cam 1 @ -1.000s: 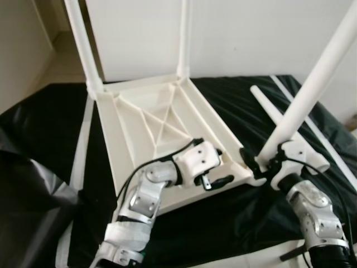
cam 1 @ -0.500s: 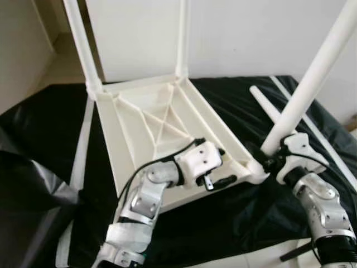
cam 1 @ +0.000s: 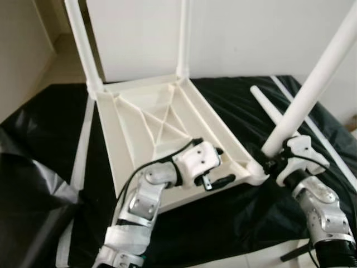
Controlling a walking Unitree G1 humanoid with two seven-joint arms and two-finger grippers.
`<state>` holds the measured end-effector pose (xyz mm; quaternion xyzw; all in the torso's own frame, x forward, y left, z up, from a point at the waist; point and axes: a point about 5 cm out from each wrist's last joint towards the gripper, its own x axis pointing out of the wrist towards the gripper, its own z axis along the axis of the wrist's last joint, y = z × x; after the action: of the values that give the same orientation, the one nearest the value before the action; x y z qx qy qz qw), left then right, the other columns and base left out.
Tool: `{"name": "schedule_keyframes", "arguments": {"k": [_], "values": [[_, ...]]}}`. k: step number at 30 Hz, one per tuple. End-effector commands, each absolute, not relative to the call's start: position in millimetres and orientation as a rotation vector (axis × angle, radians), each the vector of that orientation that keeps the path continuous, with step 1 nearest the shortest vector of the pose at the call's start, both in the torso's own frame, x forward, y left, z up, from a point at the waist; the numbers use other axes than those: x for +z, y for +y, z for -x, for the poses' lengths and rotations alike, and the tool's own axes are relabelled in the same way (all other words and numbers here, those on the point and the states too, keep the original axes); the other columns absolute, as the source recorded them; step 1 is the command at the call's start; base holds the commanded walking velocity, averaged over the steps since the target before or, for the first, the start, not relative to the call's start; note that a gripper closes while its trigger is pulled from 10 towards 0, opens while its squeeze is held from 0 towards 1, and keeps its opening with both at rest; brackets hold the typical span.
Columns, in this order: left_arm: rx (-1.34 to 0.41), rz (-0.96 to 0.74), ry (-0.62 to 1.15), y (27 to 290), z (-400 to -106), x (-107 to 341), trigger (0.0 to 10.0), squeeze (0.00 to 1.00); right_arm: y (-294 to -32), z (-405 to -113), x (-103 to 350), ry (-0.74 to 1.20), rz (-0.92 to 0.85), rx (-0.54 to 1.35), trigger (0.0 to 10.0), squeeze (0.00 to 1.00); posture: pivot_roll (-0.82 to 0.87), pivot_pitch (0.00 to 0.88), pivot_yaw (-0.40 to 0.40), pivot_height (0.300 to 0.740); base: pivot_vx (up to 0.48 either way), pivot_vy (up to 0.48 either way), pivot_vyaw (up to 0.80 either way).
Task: Building children table
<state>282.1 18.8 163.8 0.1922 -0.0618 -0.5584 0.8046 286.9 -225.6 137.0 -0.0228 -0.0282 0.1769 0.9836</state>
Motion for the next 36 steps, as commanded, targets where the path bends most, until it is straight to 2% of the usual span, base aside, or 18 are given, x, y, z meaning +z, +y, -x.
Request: {"name": "schedule_keyframes", "arguments": {"k": [1,8,12,16,18,20,22,27,36], "values": [[-1.006,-0.378,-0.160,22,-288,165,10.0,0.00,-222,-283,120,0.020,0.000,0.336,10.0,0.00,-0.04,0.000,-0.040,0.740,0.000,0.000,0.00],[-1.017,-0.375,-0.155,21,-286,163,10.0,0.00,-221,-283,115,0.041,-0.028,0.209,10.0,0.00,-0.05,0.000,-0.033,0.740,0.000,0.000,0.00],[-1.018,-0.385,-0.152,20,-287,163,10.0,0.00,-224,-285,116,0.024,-0.020,0.030,10.0,0.00,-0.06,0.000,-0.031,0.740,0.000,0.000,0.00],[-1.016,-0.390,-0.151,20,-288,163,10.0,0.00,-223,-284,113,0.033,-0.040,-0.073,10.0,0.00,-0.06,0.000,-0.032,0.740,0.000,0.000,0.00],[-1.014,-0.390,-0.151,20,-288,163,10.0,0.00,-219,-283,113,0.025,-0.071,-0.183,10.0,0.00,-0.06,0.000,-0.034,0.740,0.000,0.000,0.00],[-1.014,-0.390,-0.151,20,-288,163,10.0,0.00,-219,-283,113,0.025,-0.071,-0.183,10.0,0.00,-0.06,0.000,-0.034,0.740,0.000,0.000,0.00],[-1.014,-0.390,-0.152,19,-287,163,10.0,0.00,-213,-283,115,0.010,-0.109,-0.313,10.0,0.00,-0.06,0.000,-0.037,0.740,0.000,0.000,0.00],[-1.017,-0.387,-0.151,18,-286,163,10.0,0.00,-203,-283,116,0.034,-0.137,-0.496,10.0,0.00,-0.06,0.000,-0.039,0.740,0.000,0.000,0.00],[-1.020,-0.387,-0.149,18,-286,162,10.0,0.00,-192,-286,125,-0.013,-0.139,-0.524,10.0,0.00,-0.05,0.000,-0.041,0.740,0.000,0.000,0.00]]}}
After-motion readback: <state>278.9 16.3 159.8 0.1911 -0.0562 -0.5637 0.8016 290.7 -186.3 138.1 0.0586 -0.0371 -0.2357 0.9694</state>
